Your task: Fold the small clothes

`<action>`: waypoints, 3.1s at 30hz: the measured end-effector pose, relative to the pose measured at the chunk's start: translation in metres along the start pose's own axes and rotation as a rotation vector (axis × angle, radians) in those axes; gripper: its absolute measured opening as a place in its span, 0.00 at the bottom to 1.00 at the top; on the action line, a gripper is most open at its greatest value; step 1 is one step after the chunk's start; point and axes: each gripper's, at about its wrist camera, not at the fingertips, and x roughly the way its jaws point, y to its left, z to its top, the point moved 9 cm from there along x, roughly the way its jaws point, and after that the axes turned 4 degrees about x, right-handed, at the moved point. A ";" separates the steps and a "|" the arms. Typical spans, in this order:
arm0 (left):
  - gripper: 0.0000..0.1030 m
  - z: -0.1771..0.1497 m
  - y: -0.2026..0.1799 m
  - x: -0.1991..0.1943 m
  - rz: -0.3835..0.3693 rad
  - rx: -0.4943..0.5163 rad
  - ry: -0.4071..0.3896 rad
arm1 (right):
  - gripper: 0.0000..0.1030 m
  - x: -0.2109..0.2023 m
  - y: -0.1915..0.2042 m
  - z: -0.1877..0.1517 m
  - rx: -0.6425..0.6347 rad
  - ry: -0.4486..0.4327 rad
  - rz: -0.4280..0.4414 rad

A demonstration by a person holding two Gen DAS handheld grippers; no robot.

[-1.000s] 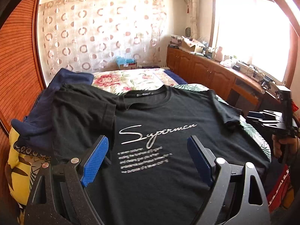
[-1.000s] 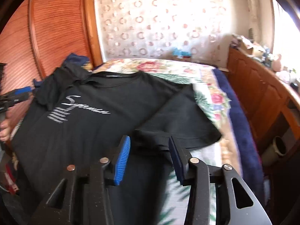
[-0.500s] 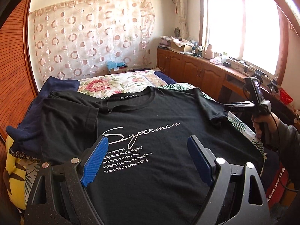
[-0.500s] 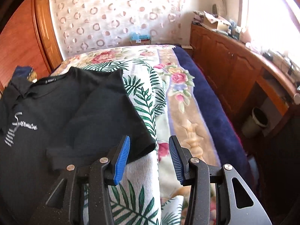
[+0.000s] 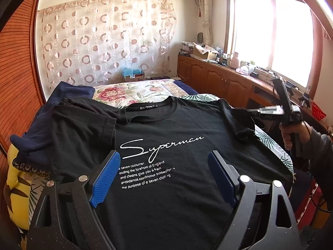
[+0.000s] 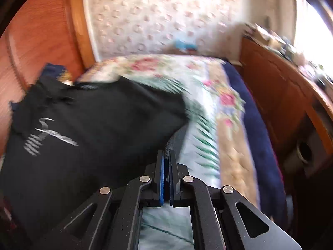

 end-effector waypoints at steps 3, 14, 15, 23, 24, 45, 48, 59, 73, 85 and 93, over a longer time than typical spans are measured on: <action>0.85 -0.002 0.005 -0.001 0.003 -0.013 0.001 | 0.03 -0.006 0.053 0.028 -0.074 -0.047 0.085; 0.85 -0.010 0.018 -0.001 0.015 -0.036 0.010 | 0.31 0.032 0.143 0.071 -0.244 -0.066 0.175; 0.85 -0.011 0.018 -0.002 0.014 -0.038 0.009 | 0.34 0.030 0.144 0.070 -0.235 -0.070 0.176; 0.85 -0.011 0.015 -0.003 0.005 -0.046 0.003 | 0.34 0.008 0.098 0.013 -0.164 -0.030 0.069; 0.85 -0.012 0.013 -0.002 0.001 -0.046 0.007 | 0.34 0.008 0.094 0.007 -0.157 -0.025 0.053; 0.85 -0.017 0.008 0.004 -0.010 -0.057 0.036 | 0.27 0.029 0.062 -0.032 0.033 0.091 0.087; 0.85 -0.019 0.010 0.004 -0.008 -0.061 0.038 | 0.10 0.024 0.069 -0.032 0.004 0.061 0.112; 0.85 -0.019 0.010 0.004 -0.009 -0.057 0.038 | 0.09 0.001 0.106 -0.058 -0.140 0.068 0.175; 0.85 -0.018 0.012 0.004 -0.005 -0.058 0.039 | 0.23 -0.025 0.104 -0.041 -0.134 0.006 0.197; 0.85 0.007 0.080 0.020 0.100 -0.054 0.055 | 0.46 0.063 0.050 0.014 -0.083 0.047 -0.013; 0.85 0.026 0.130 0.035 0.162 -0.077 0.073 | 0.46 0.103 0.028 0.044 -0.018 0.079 -0.029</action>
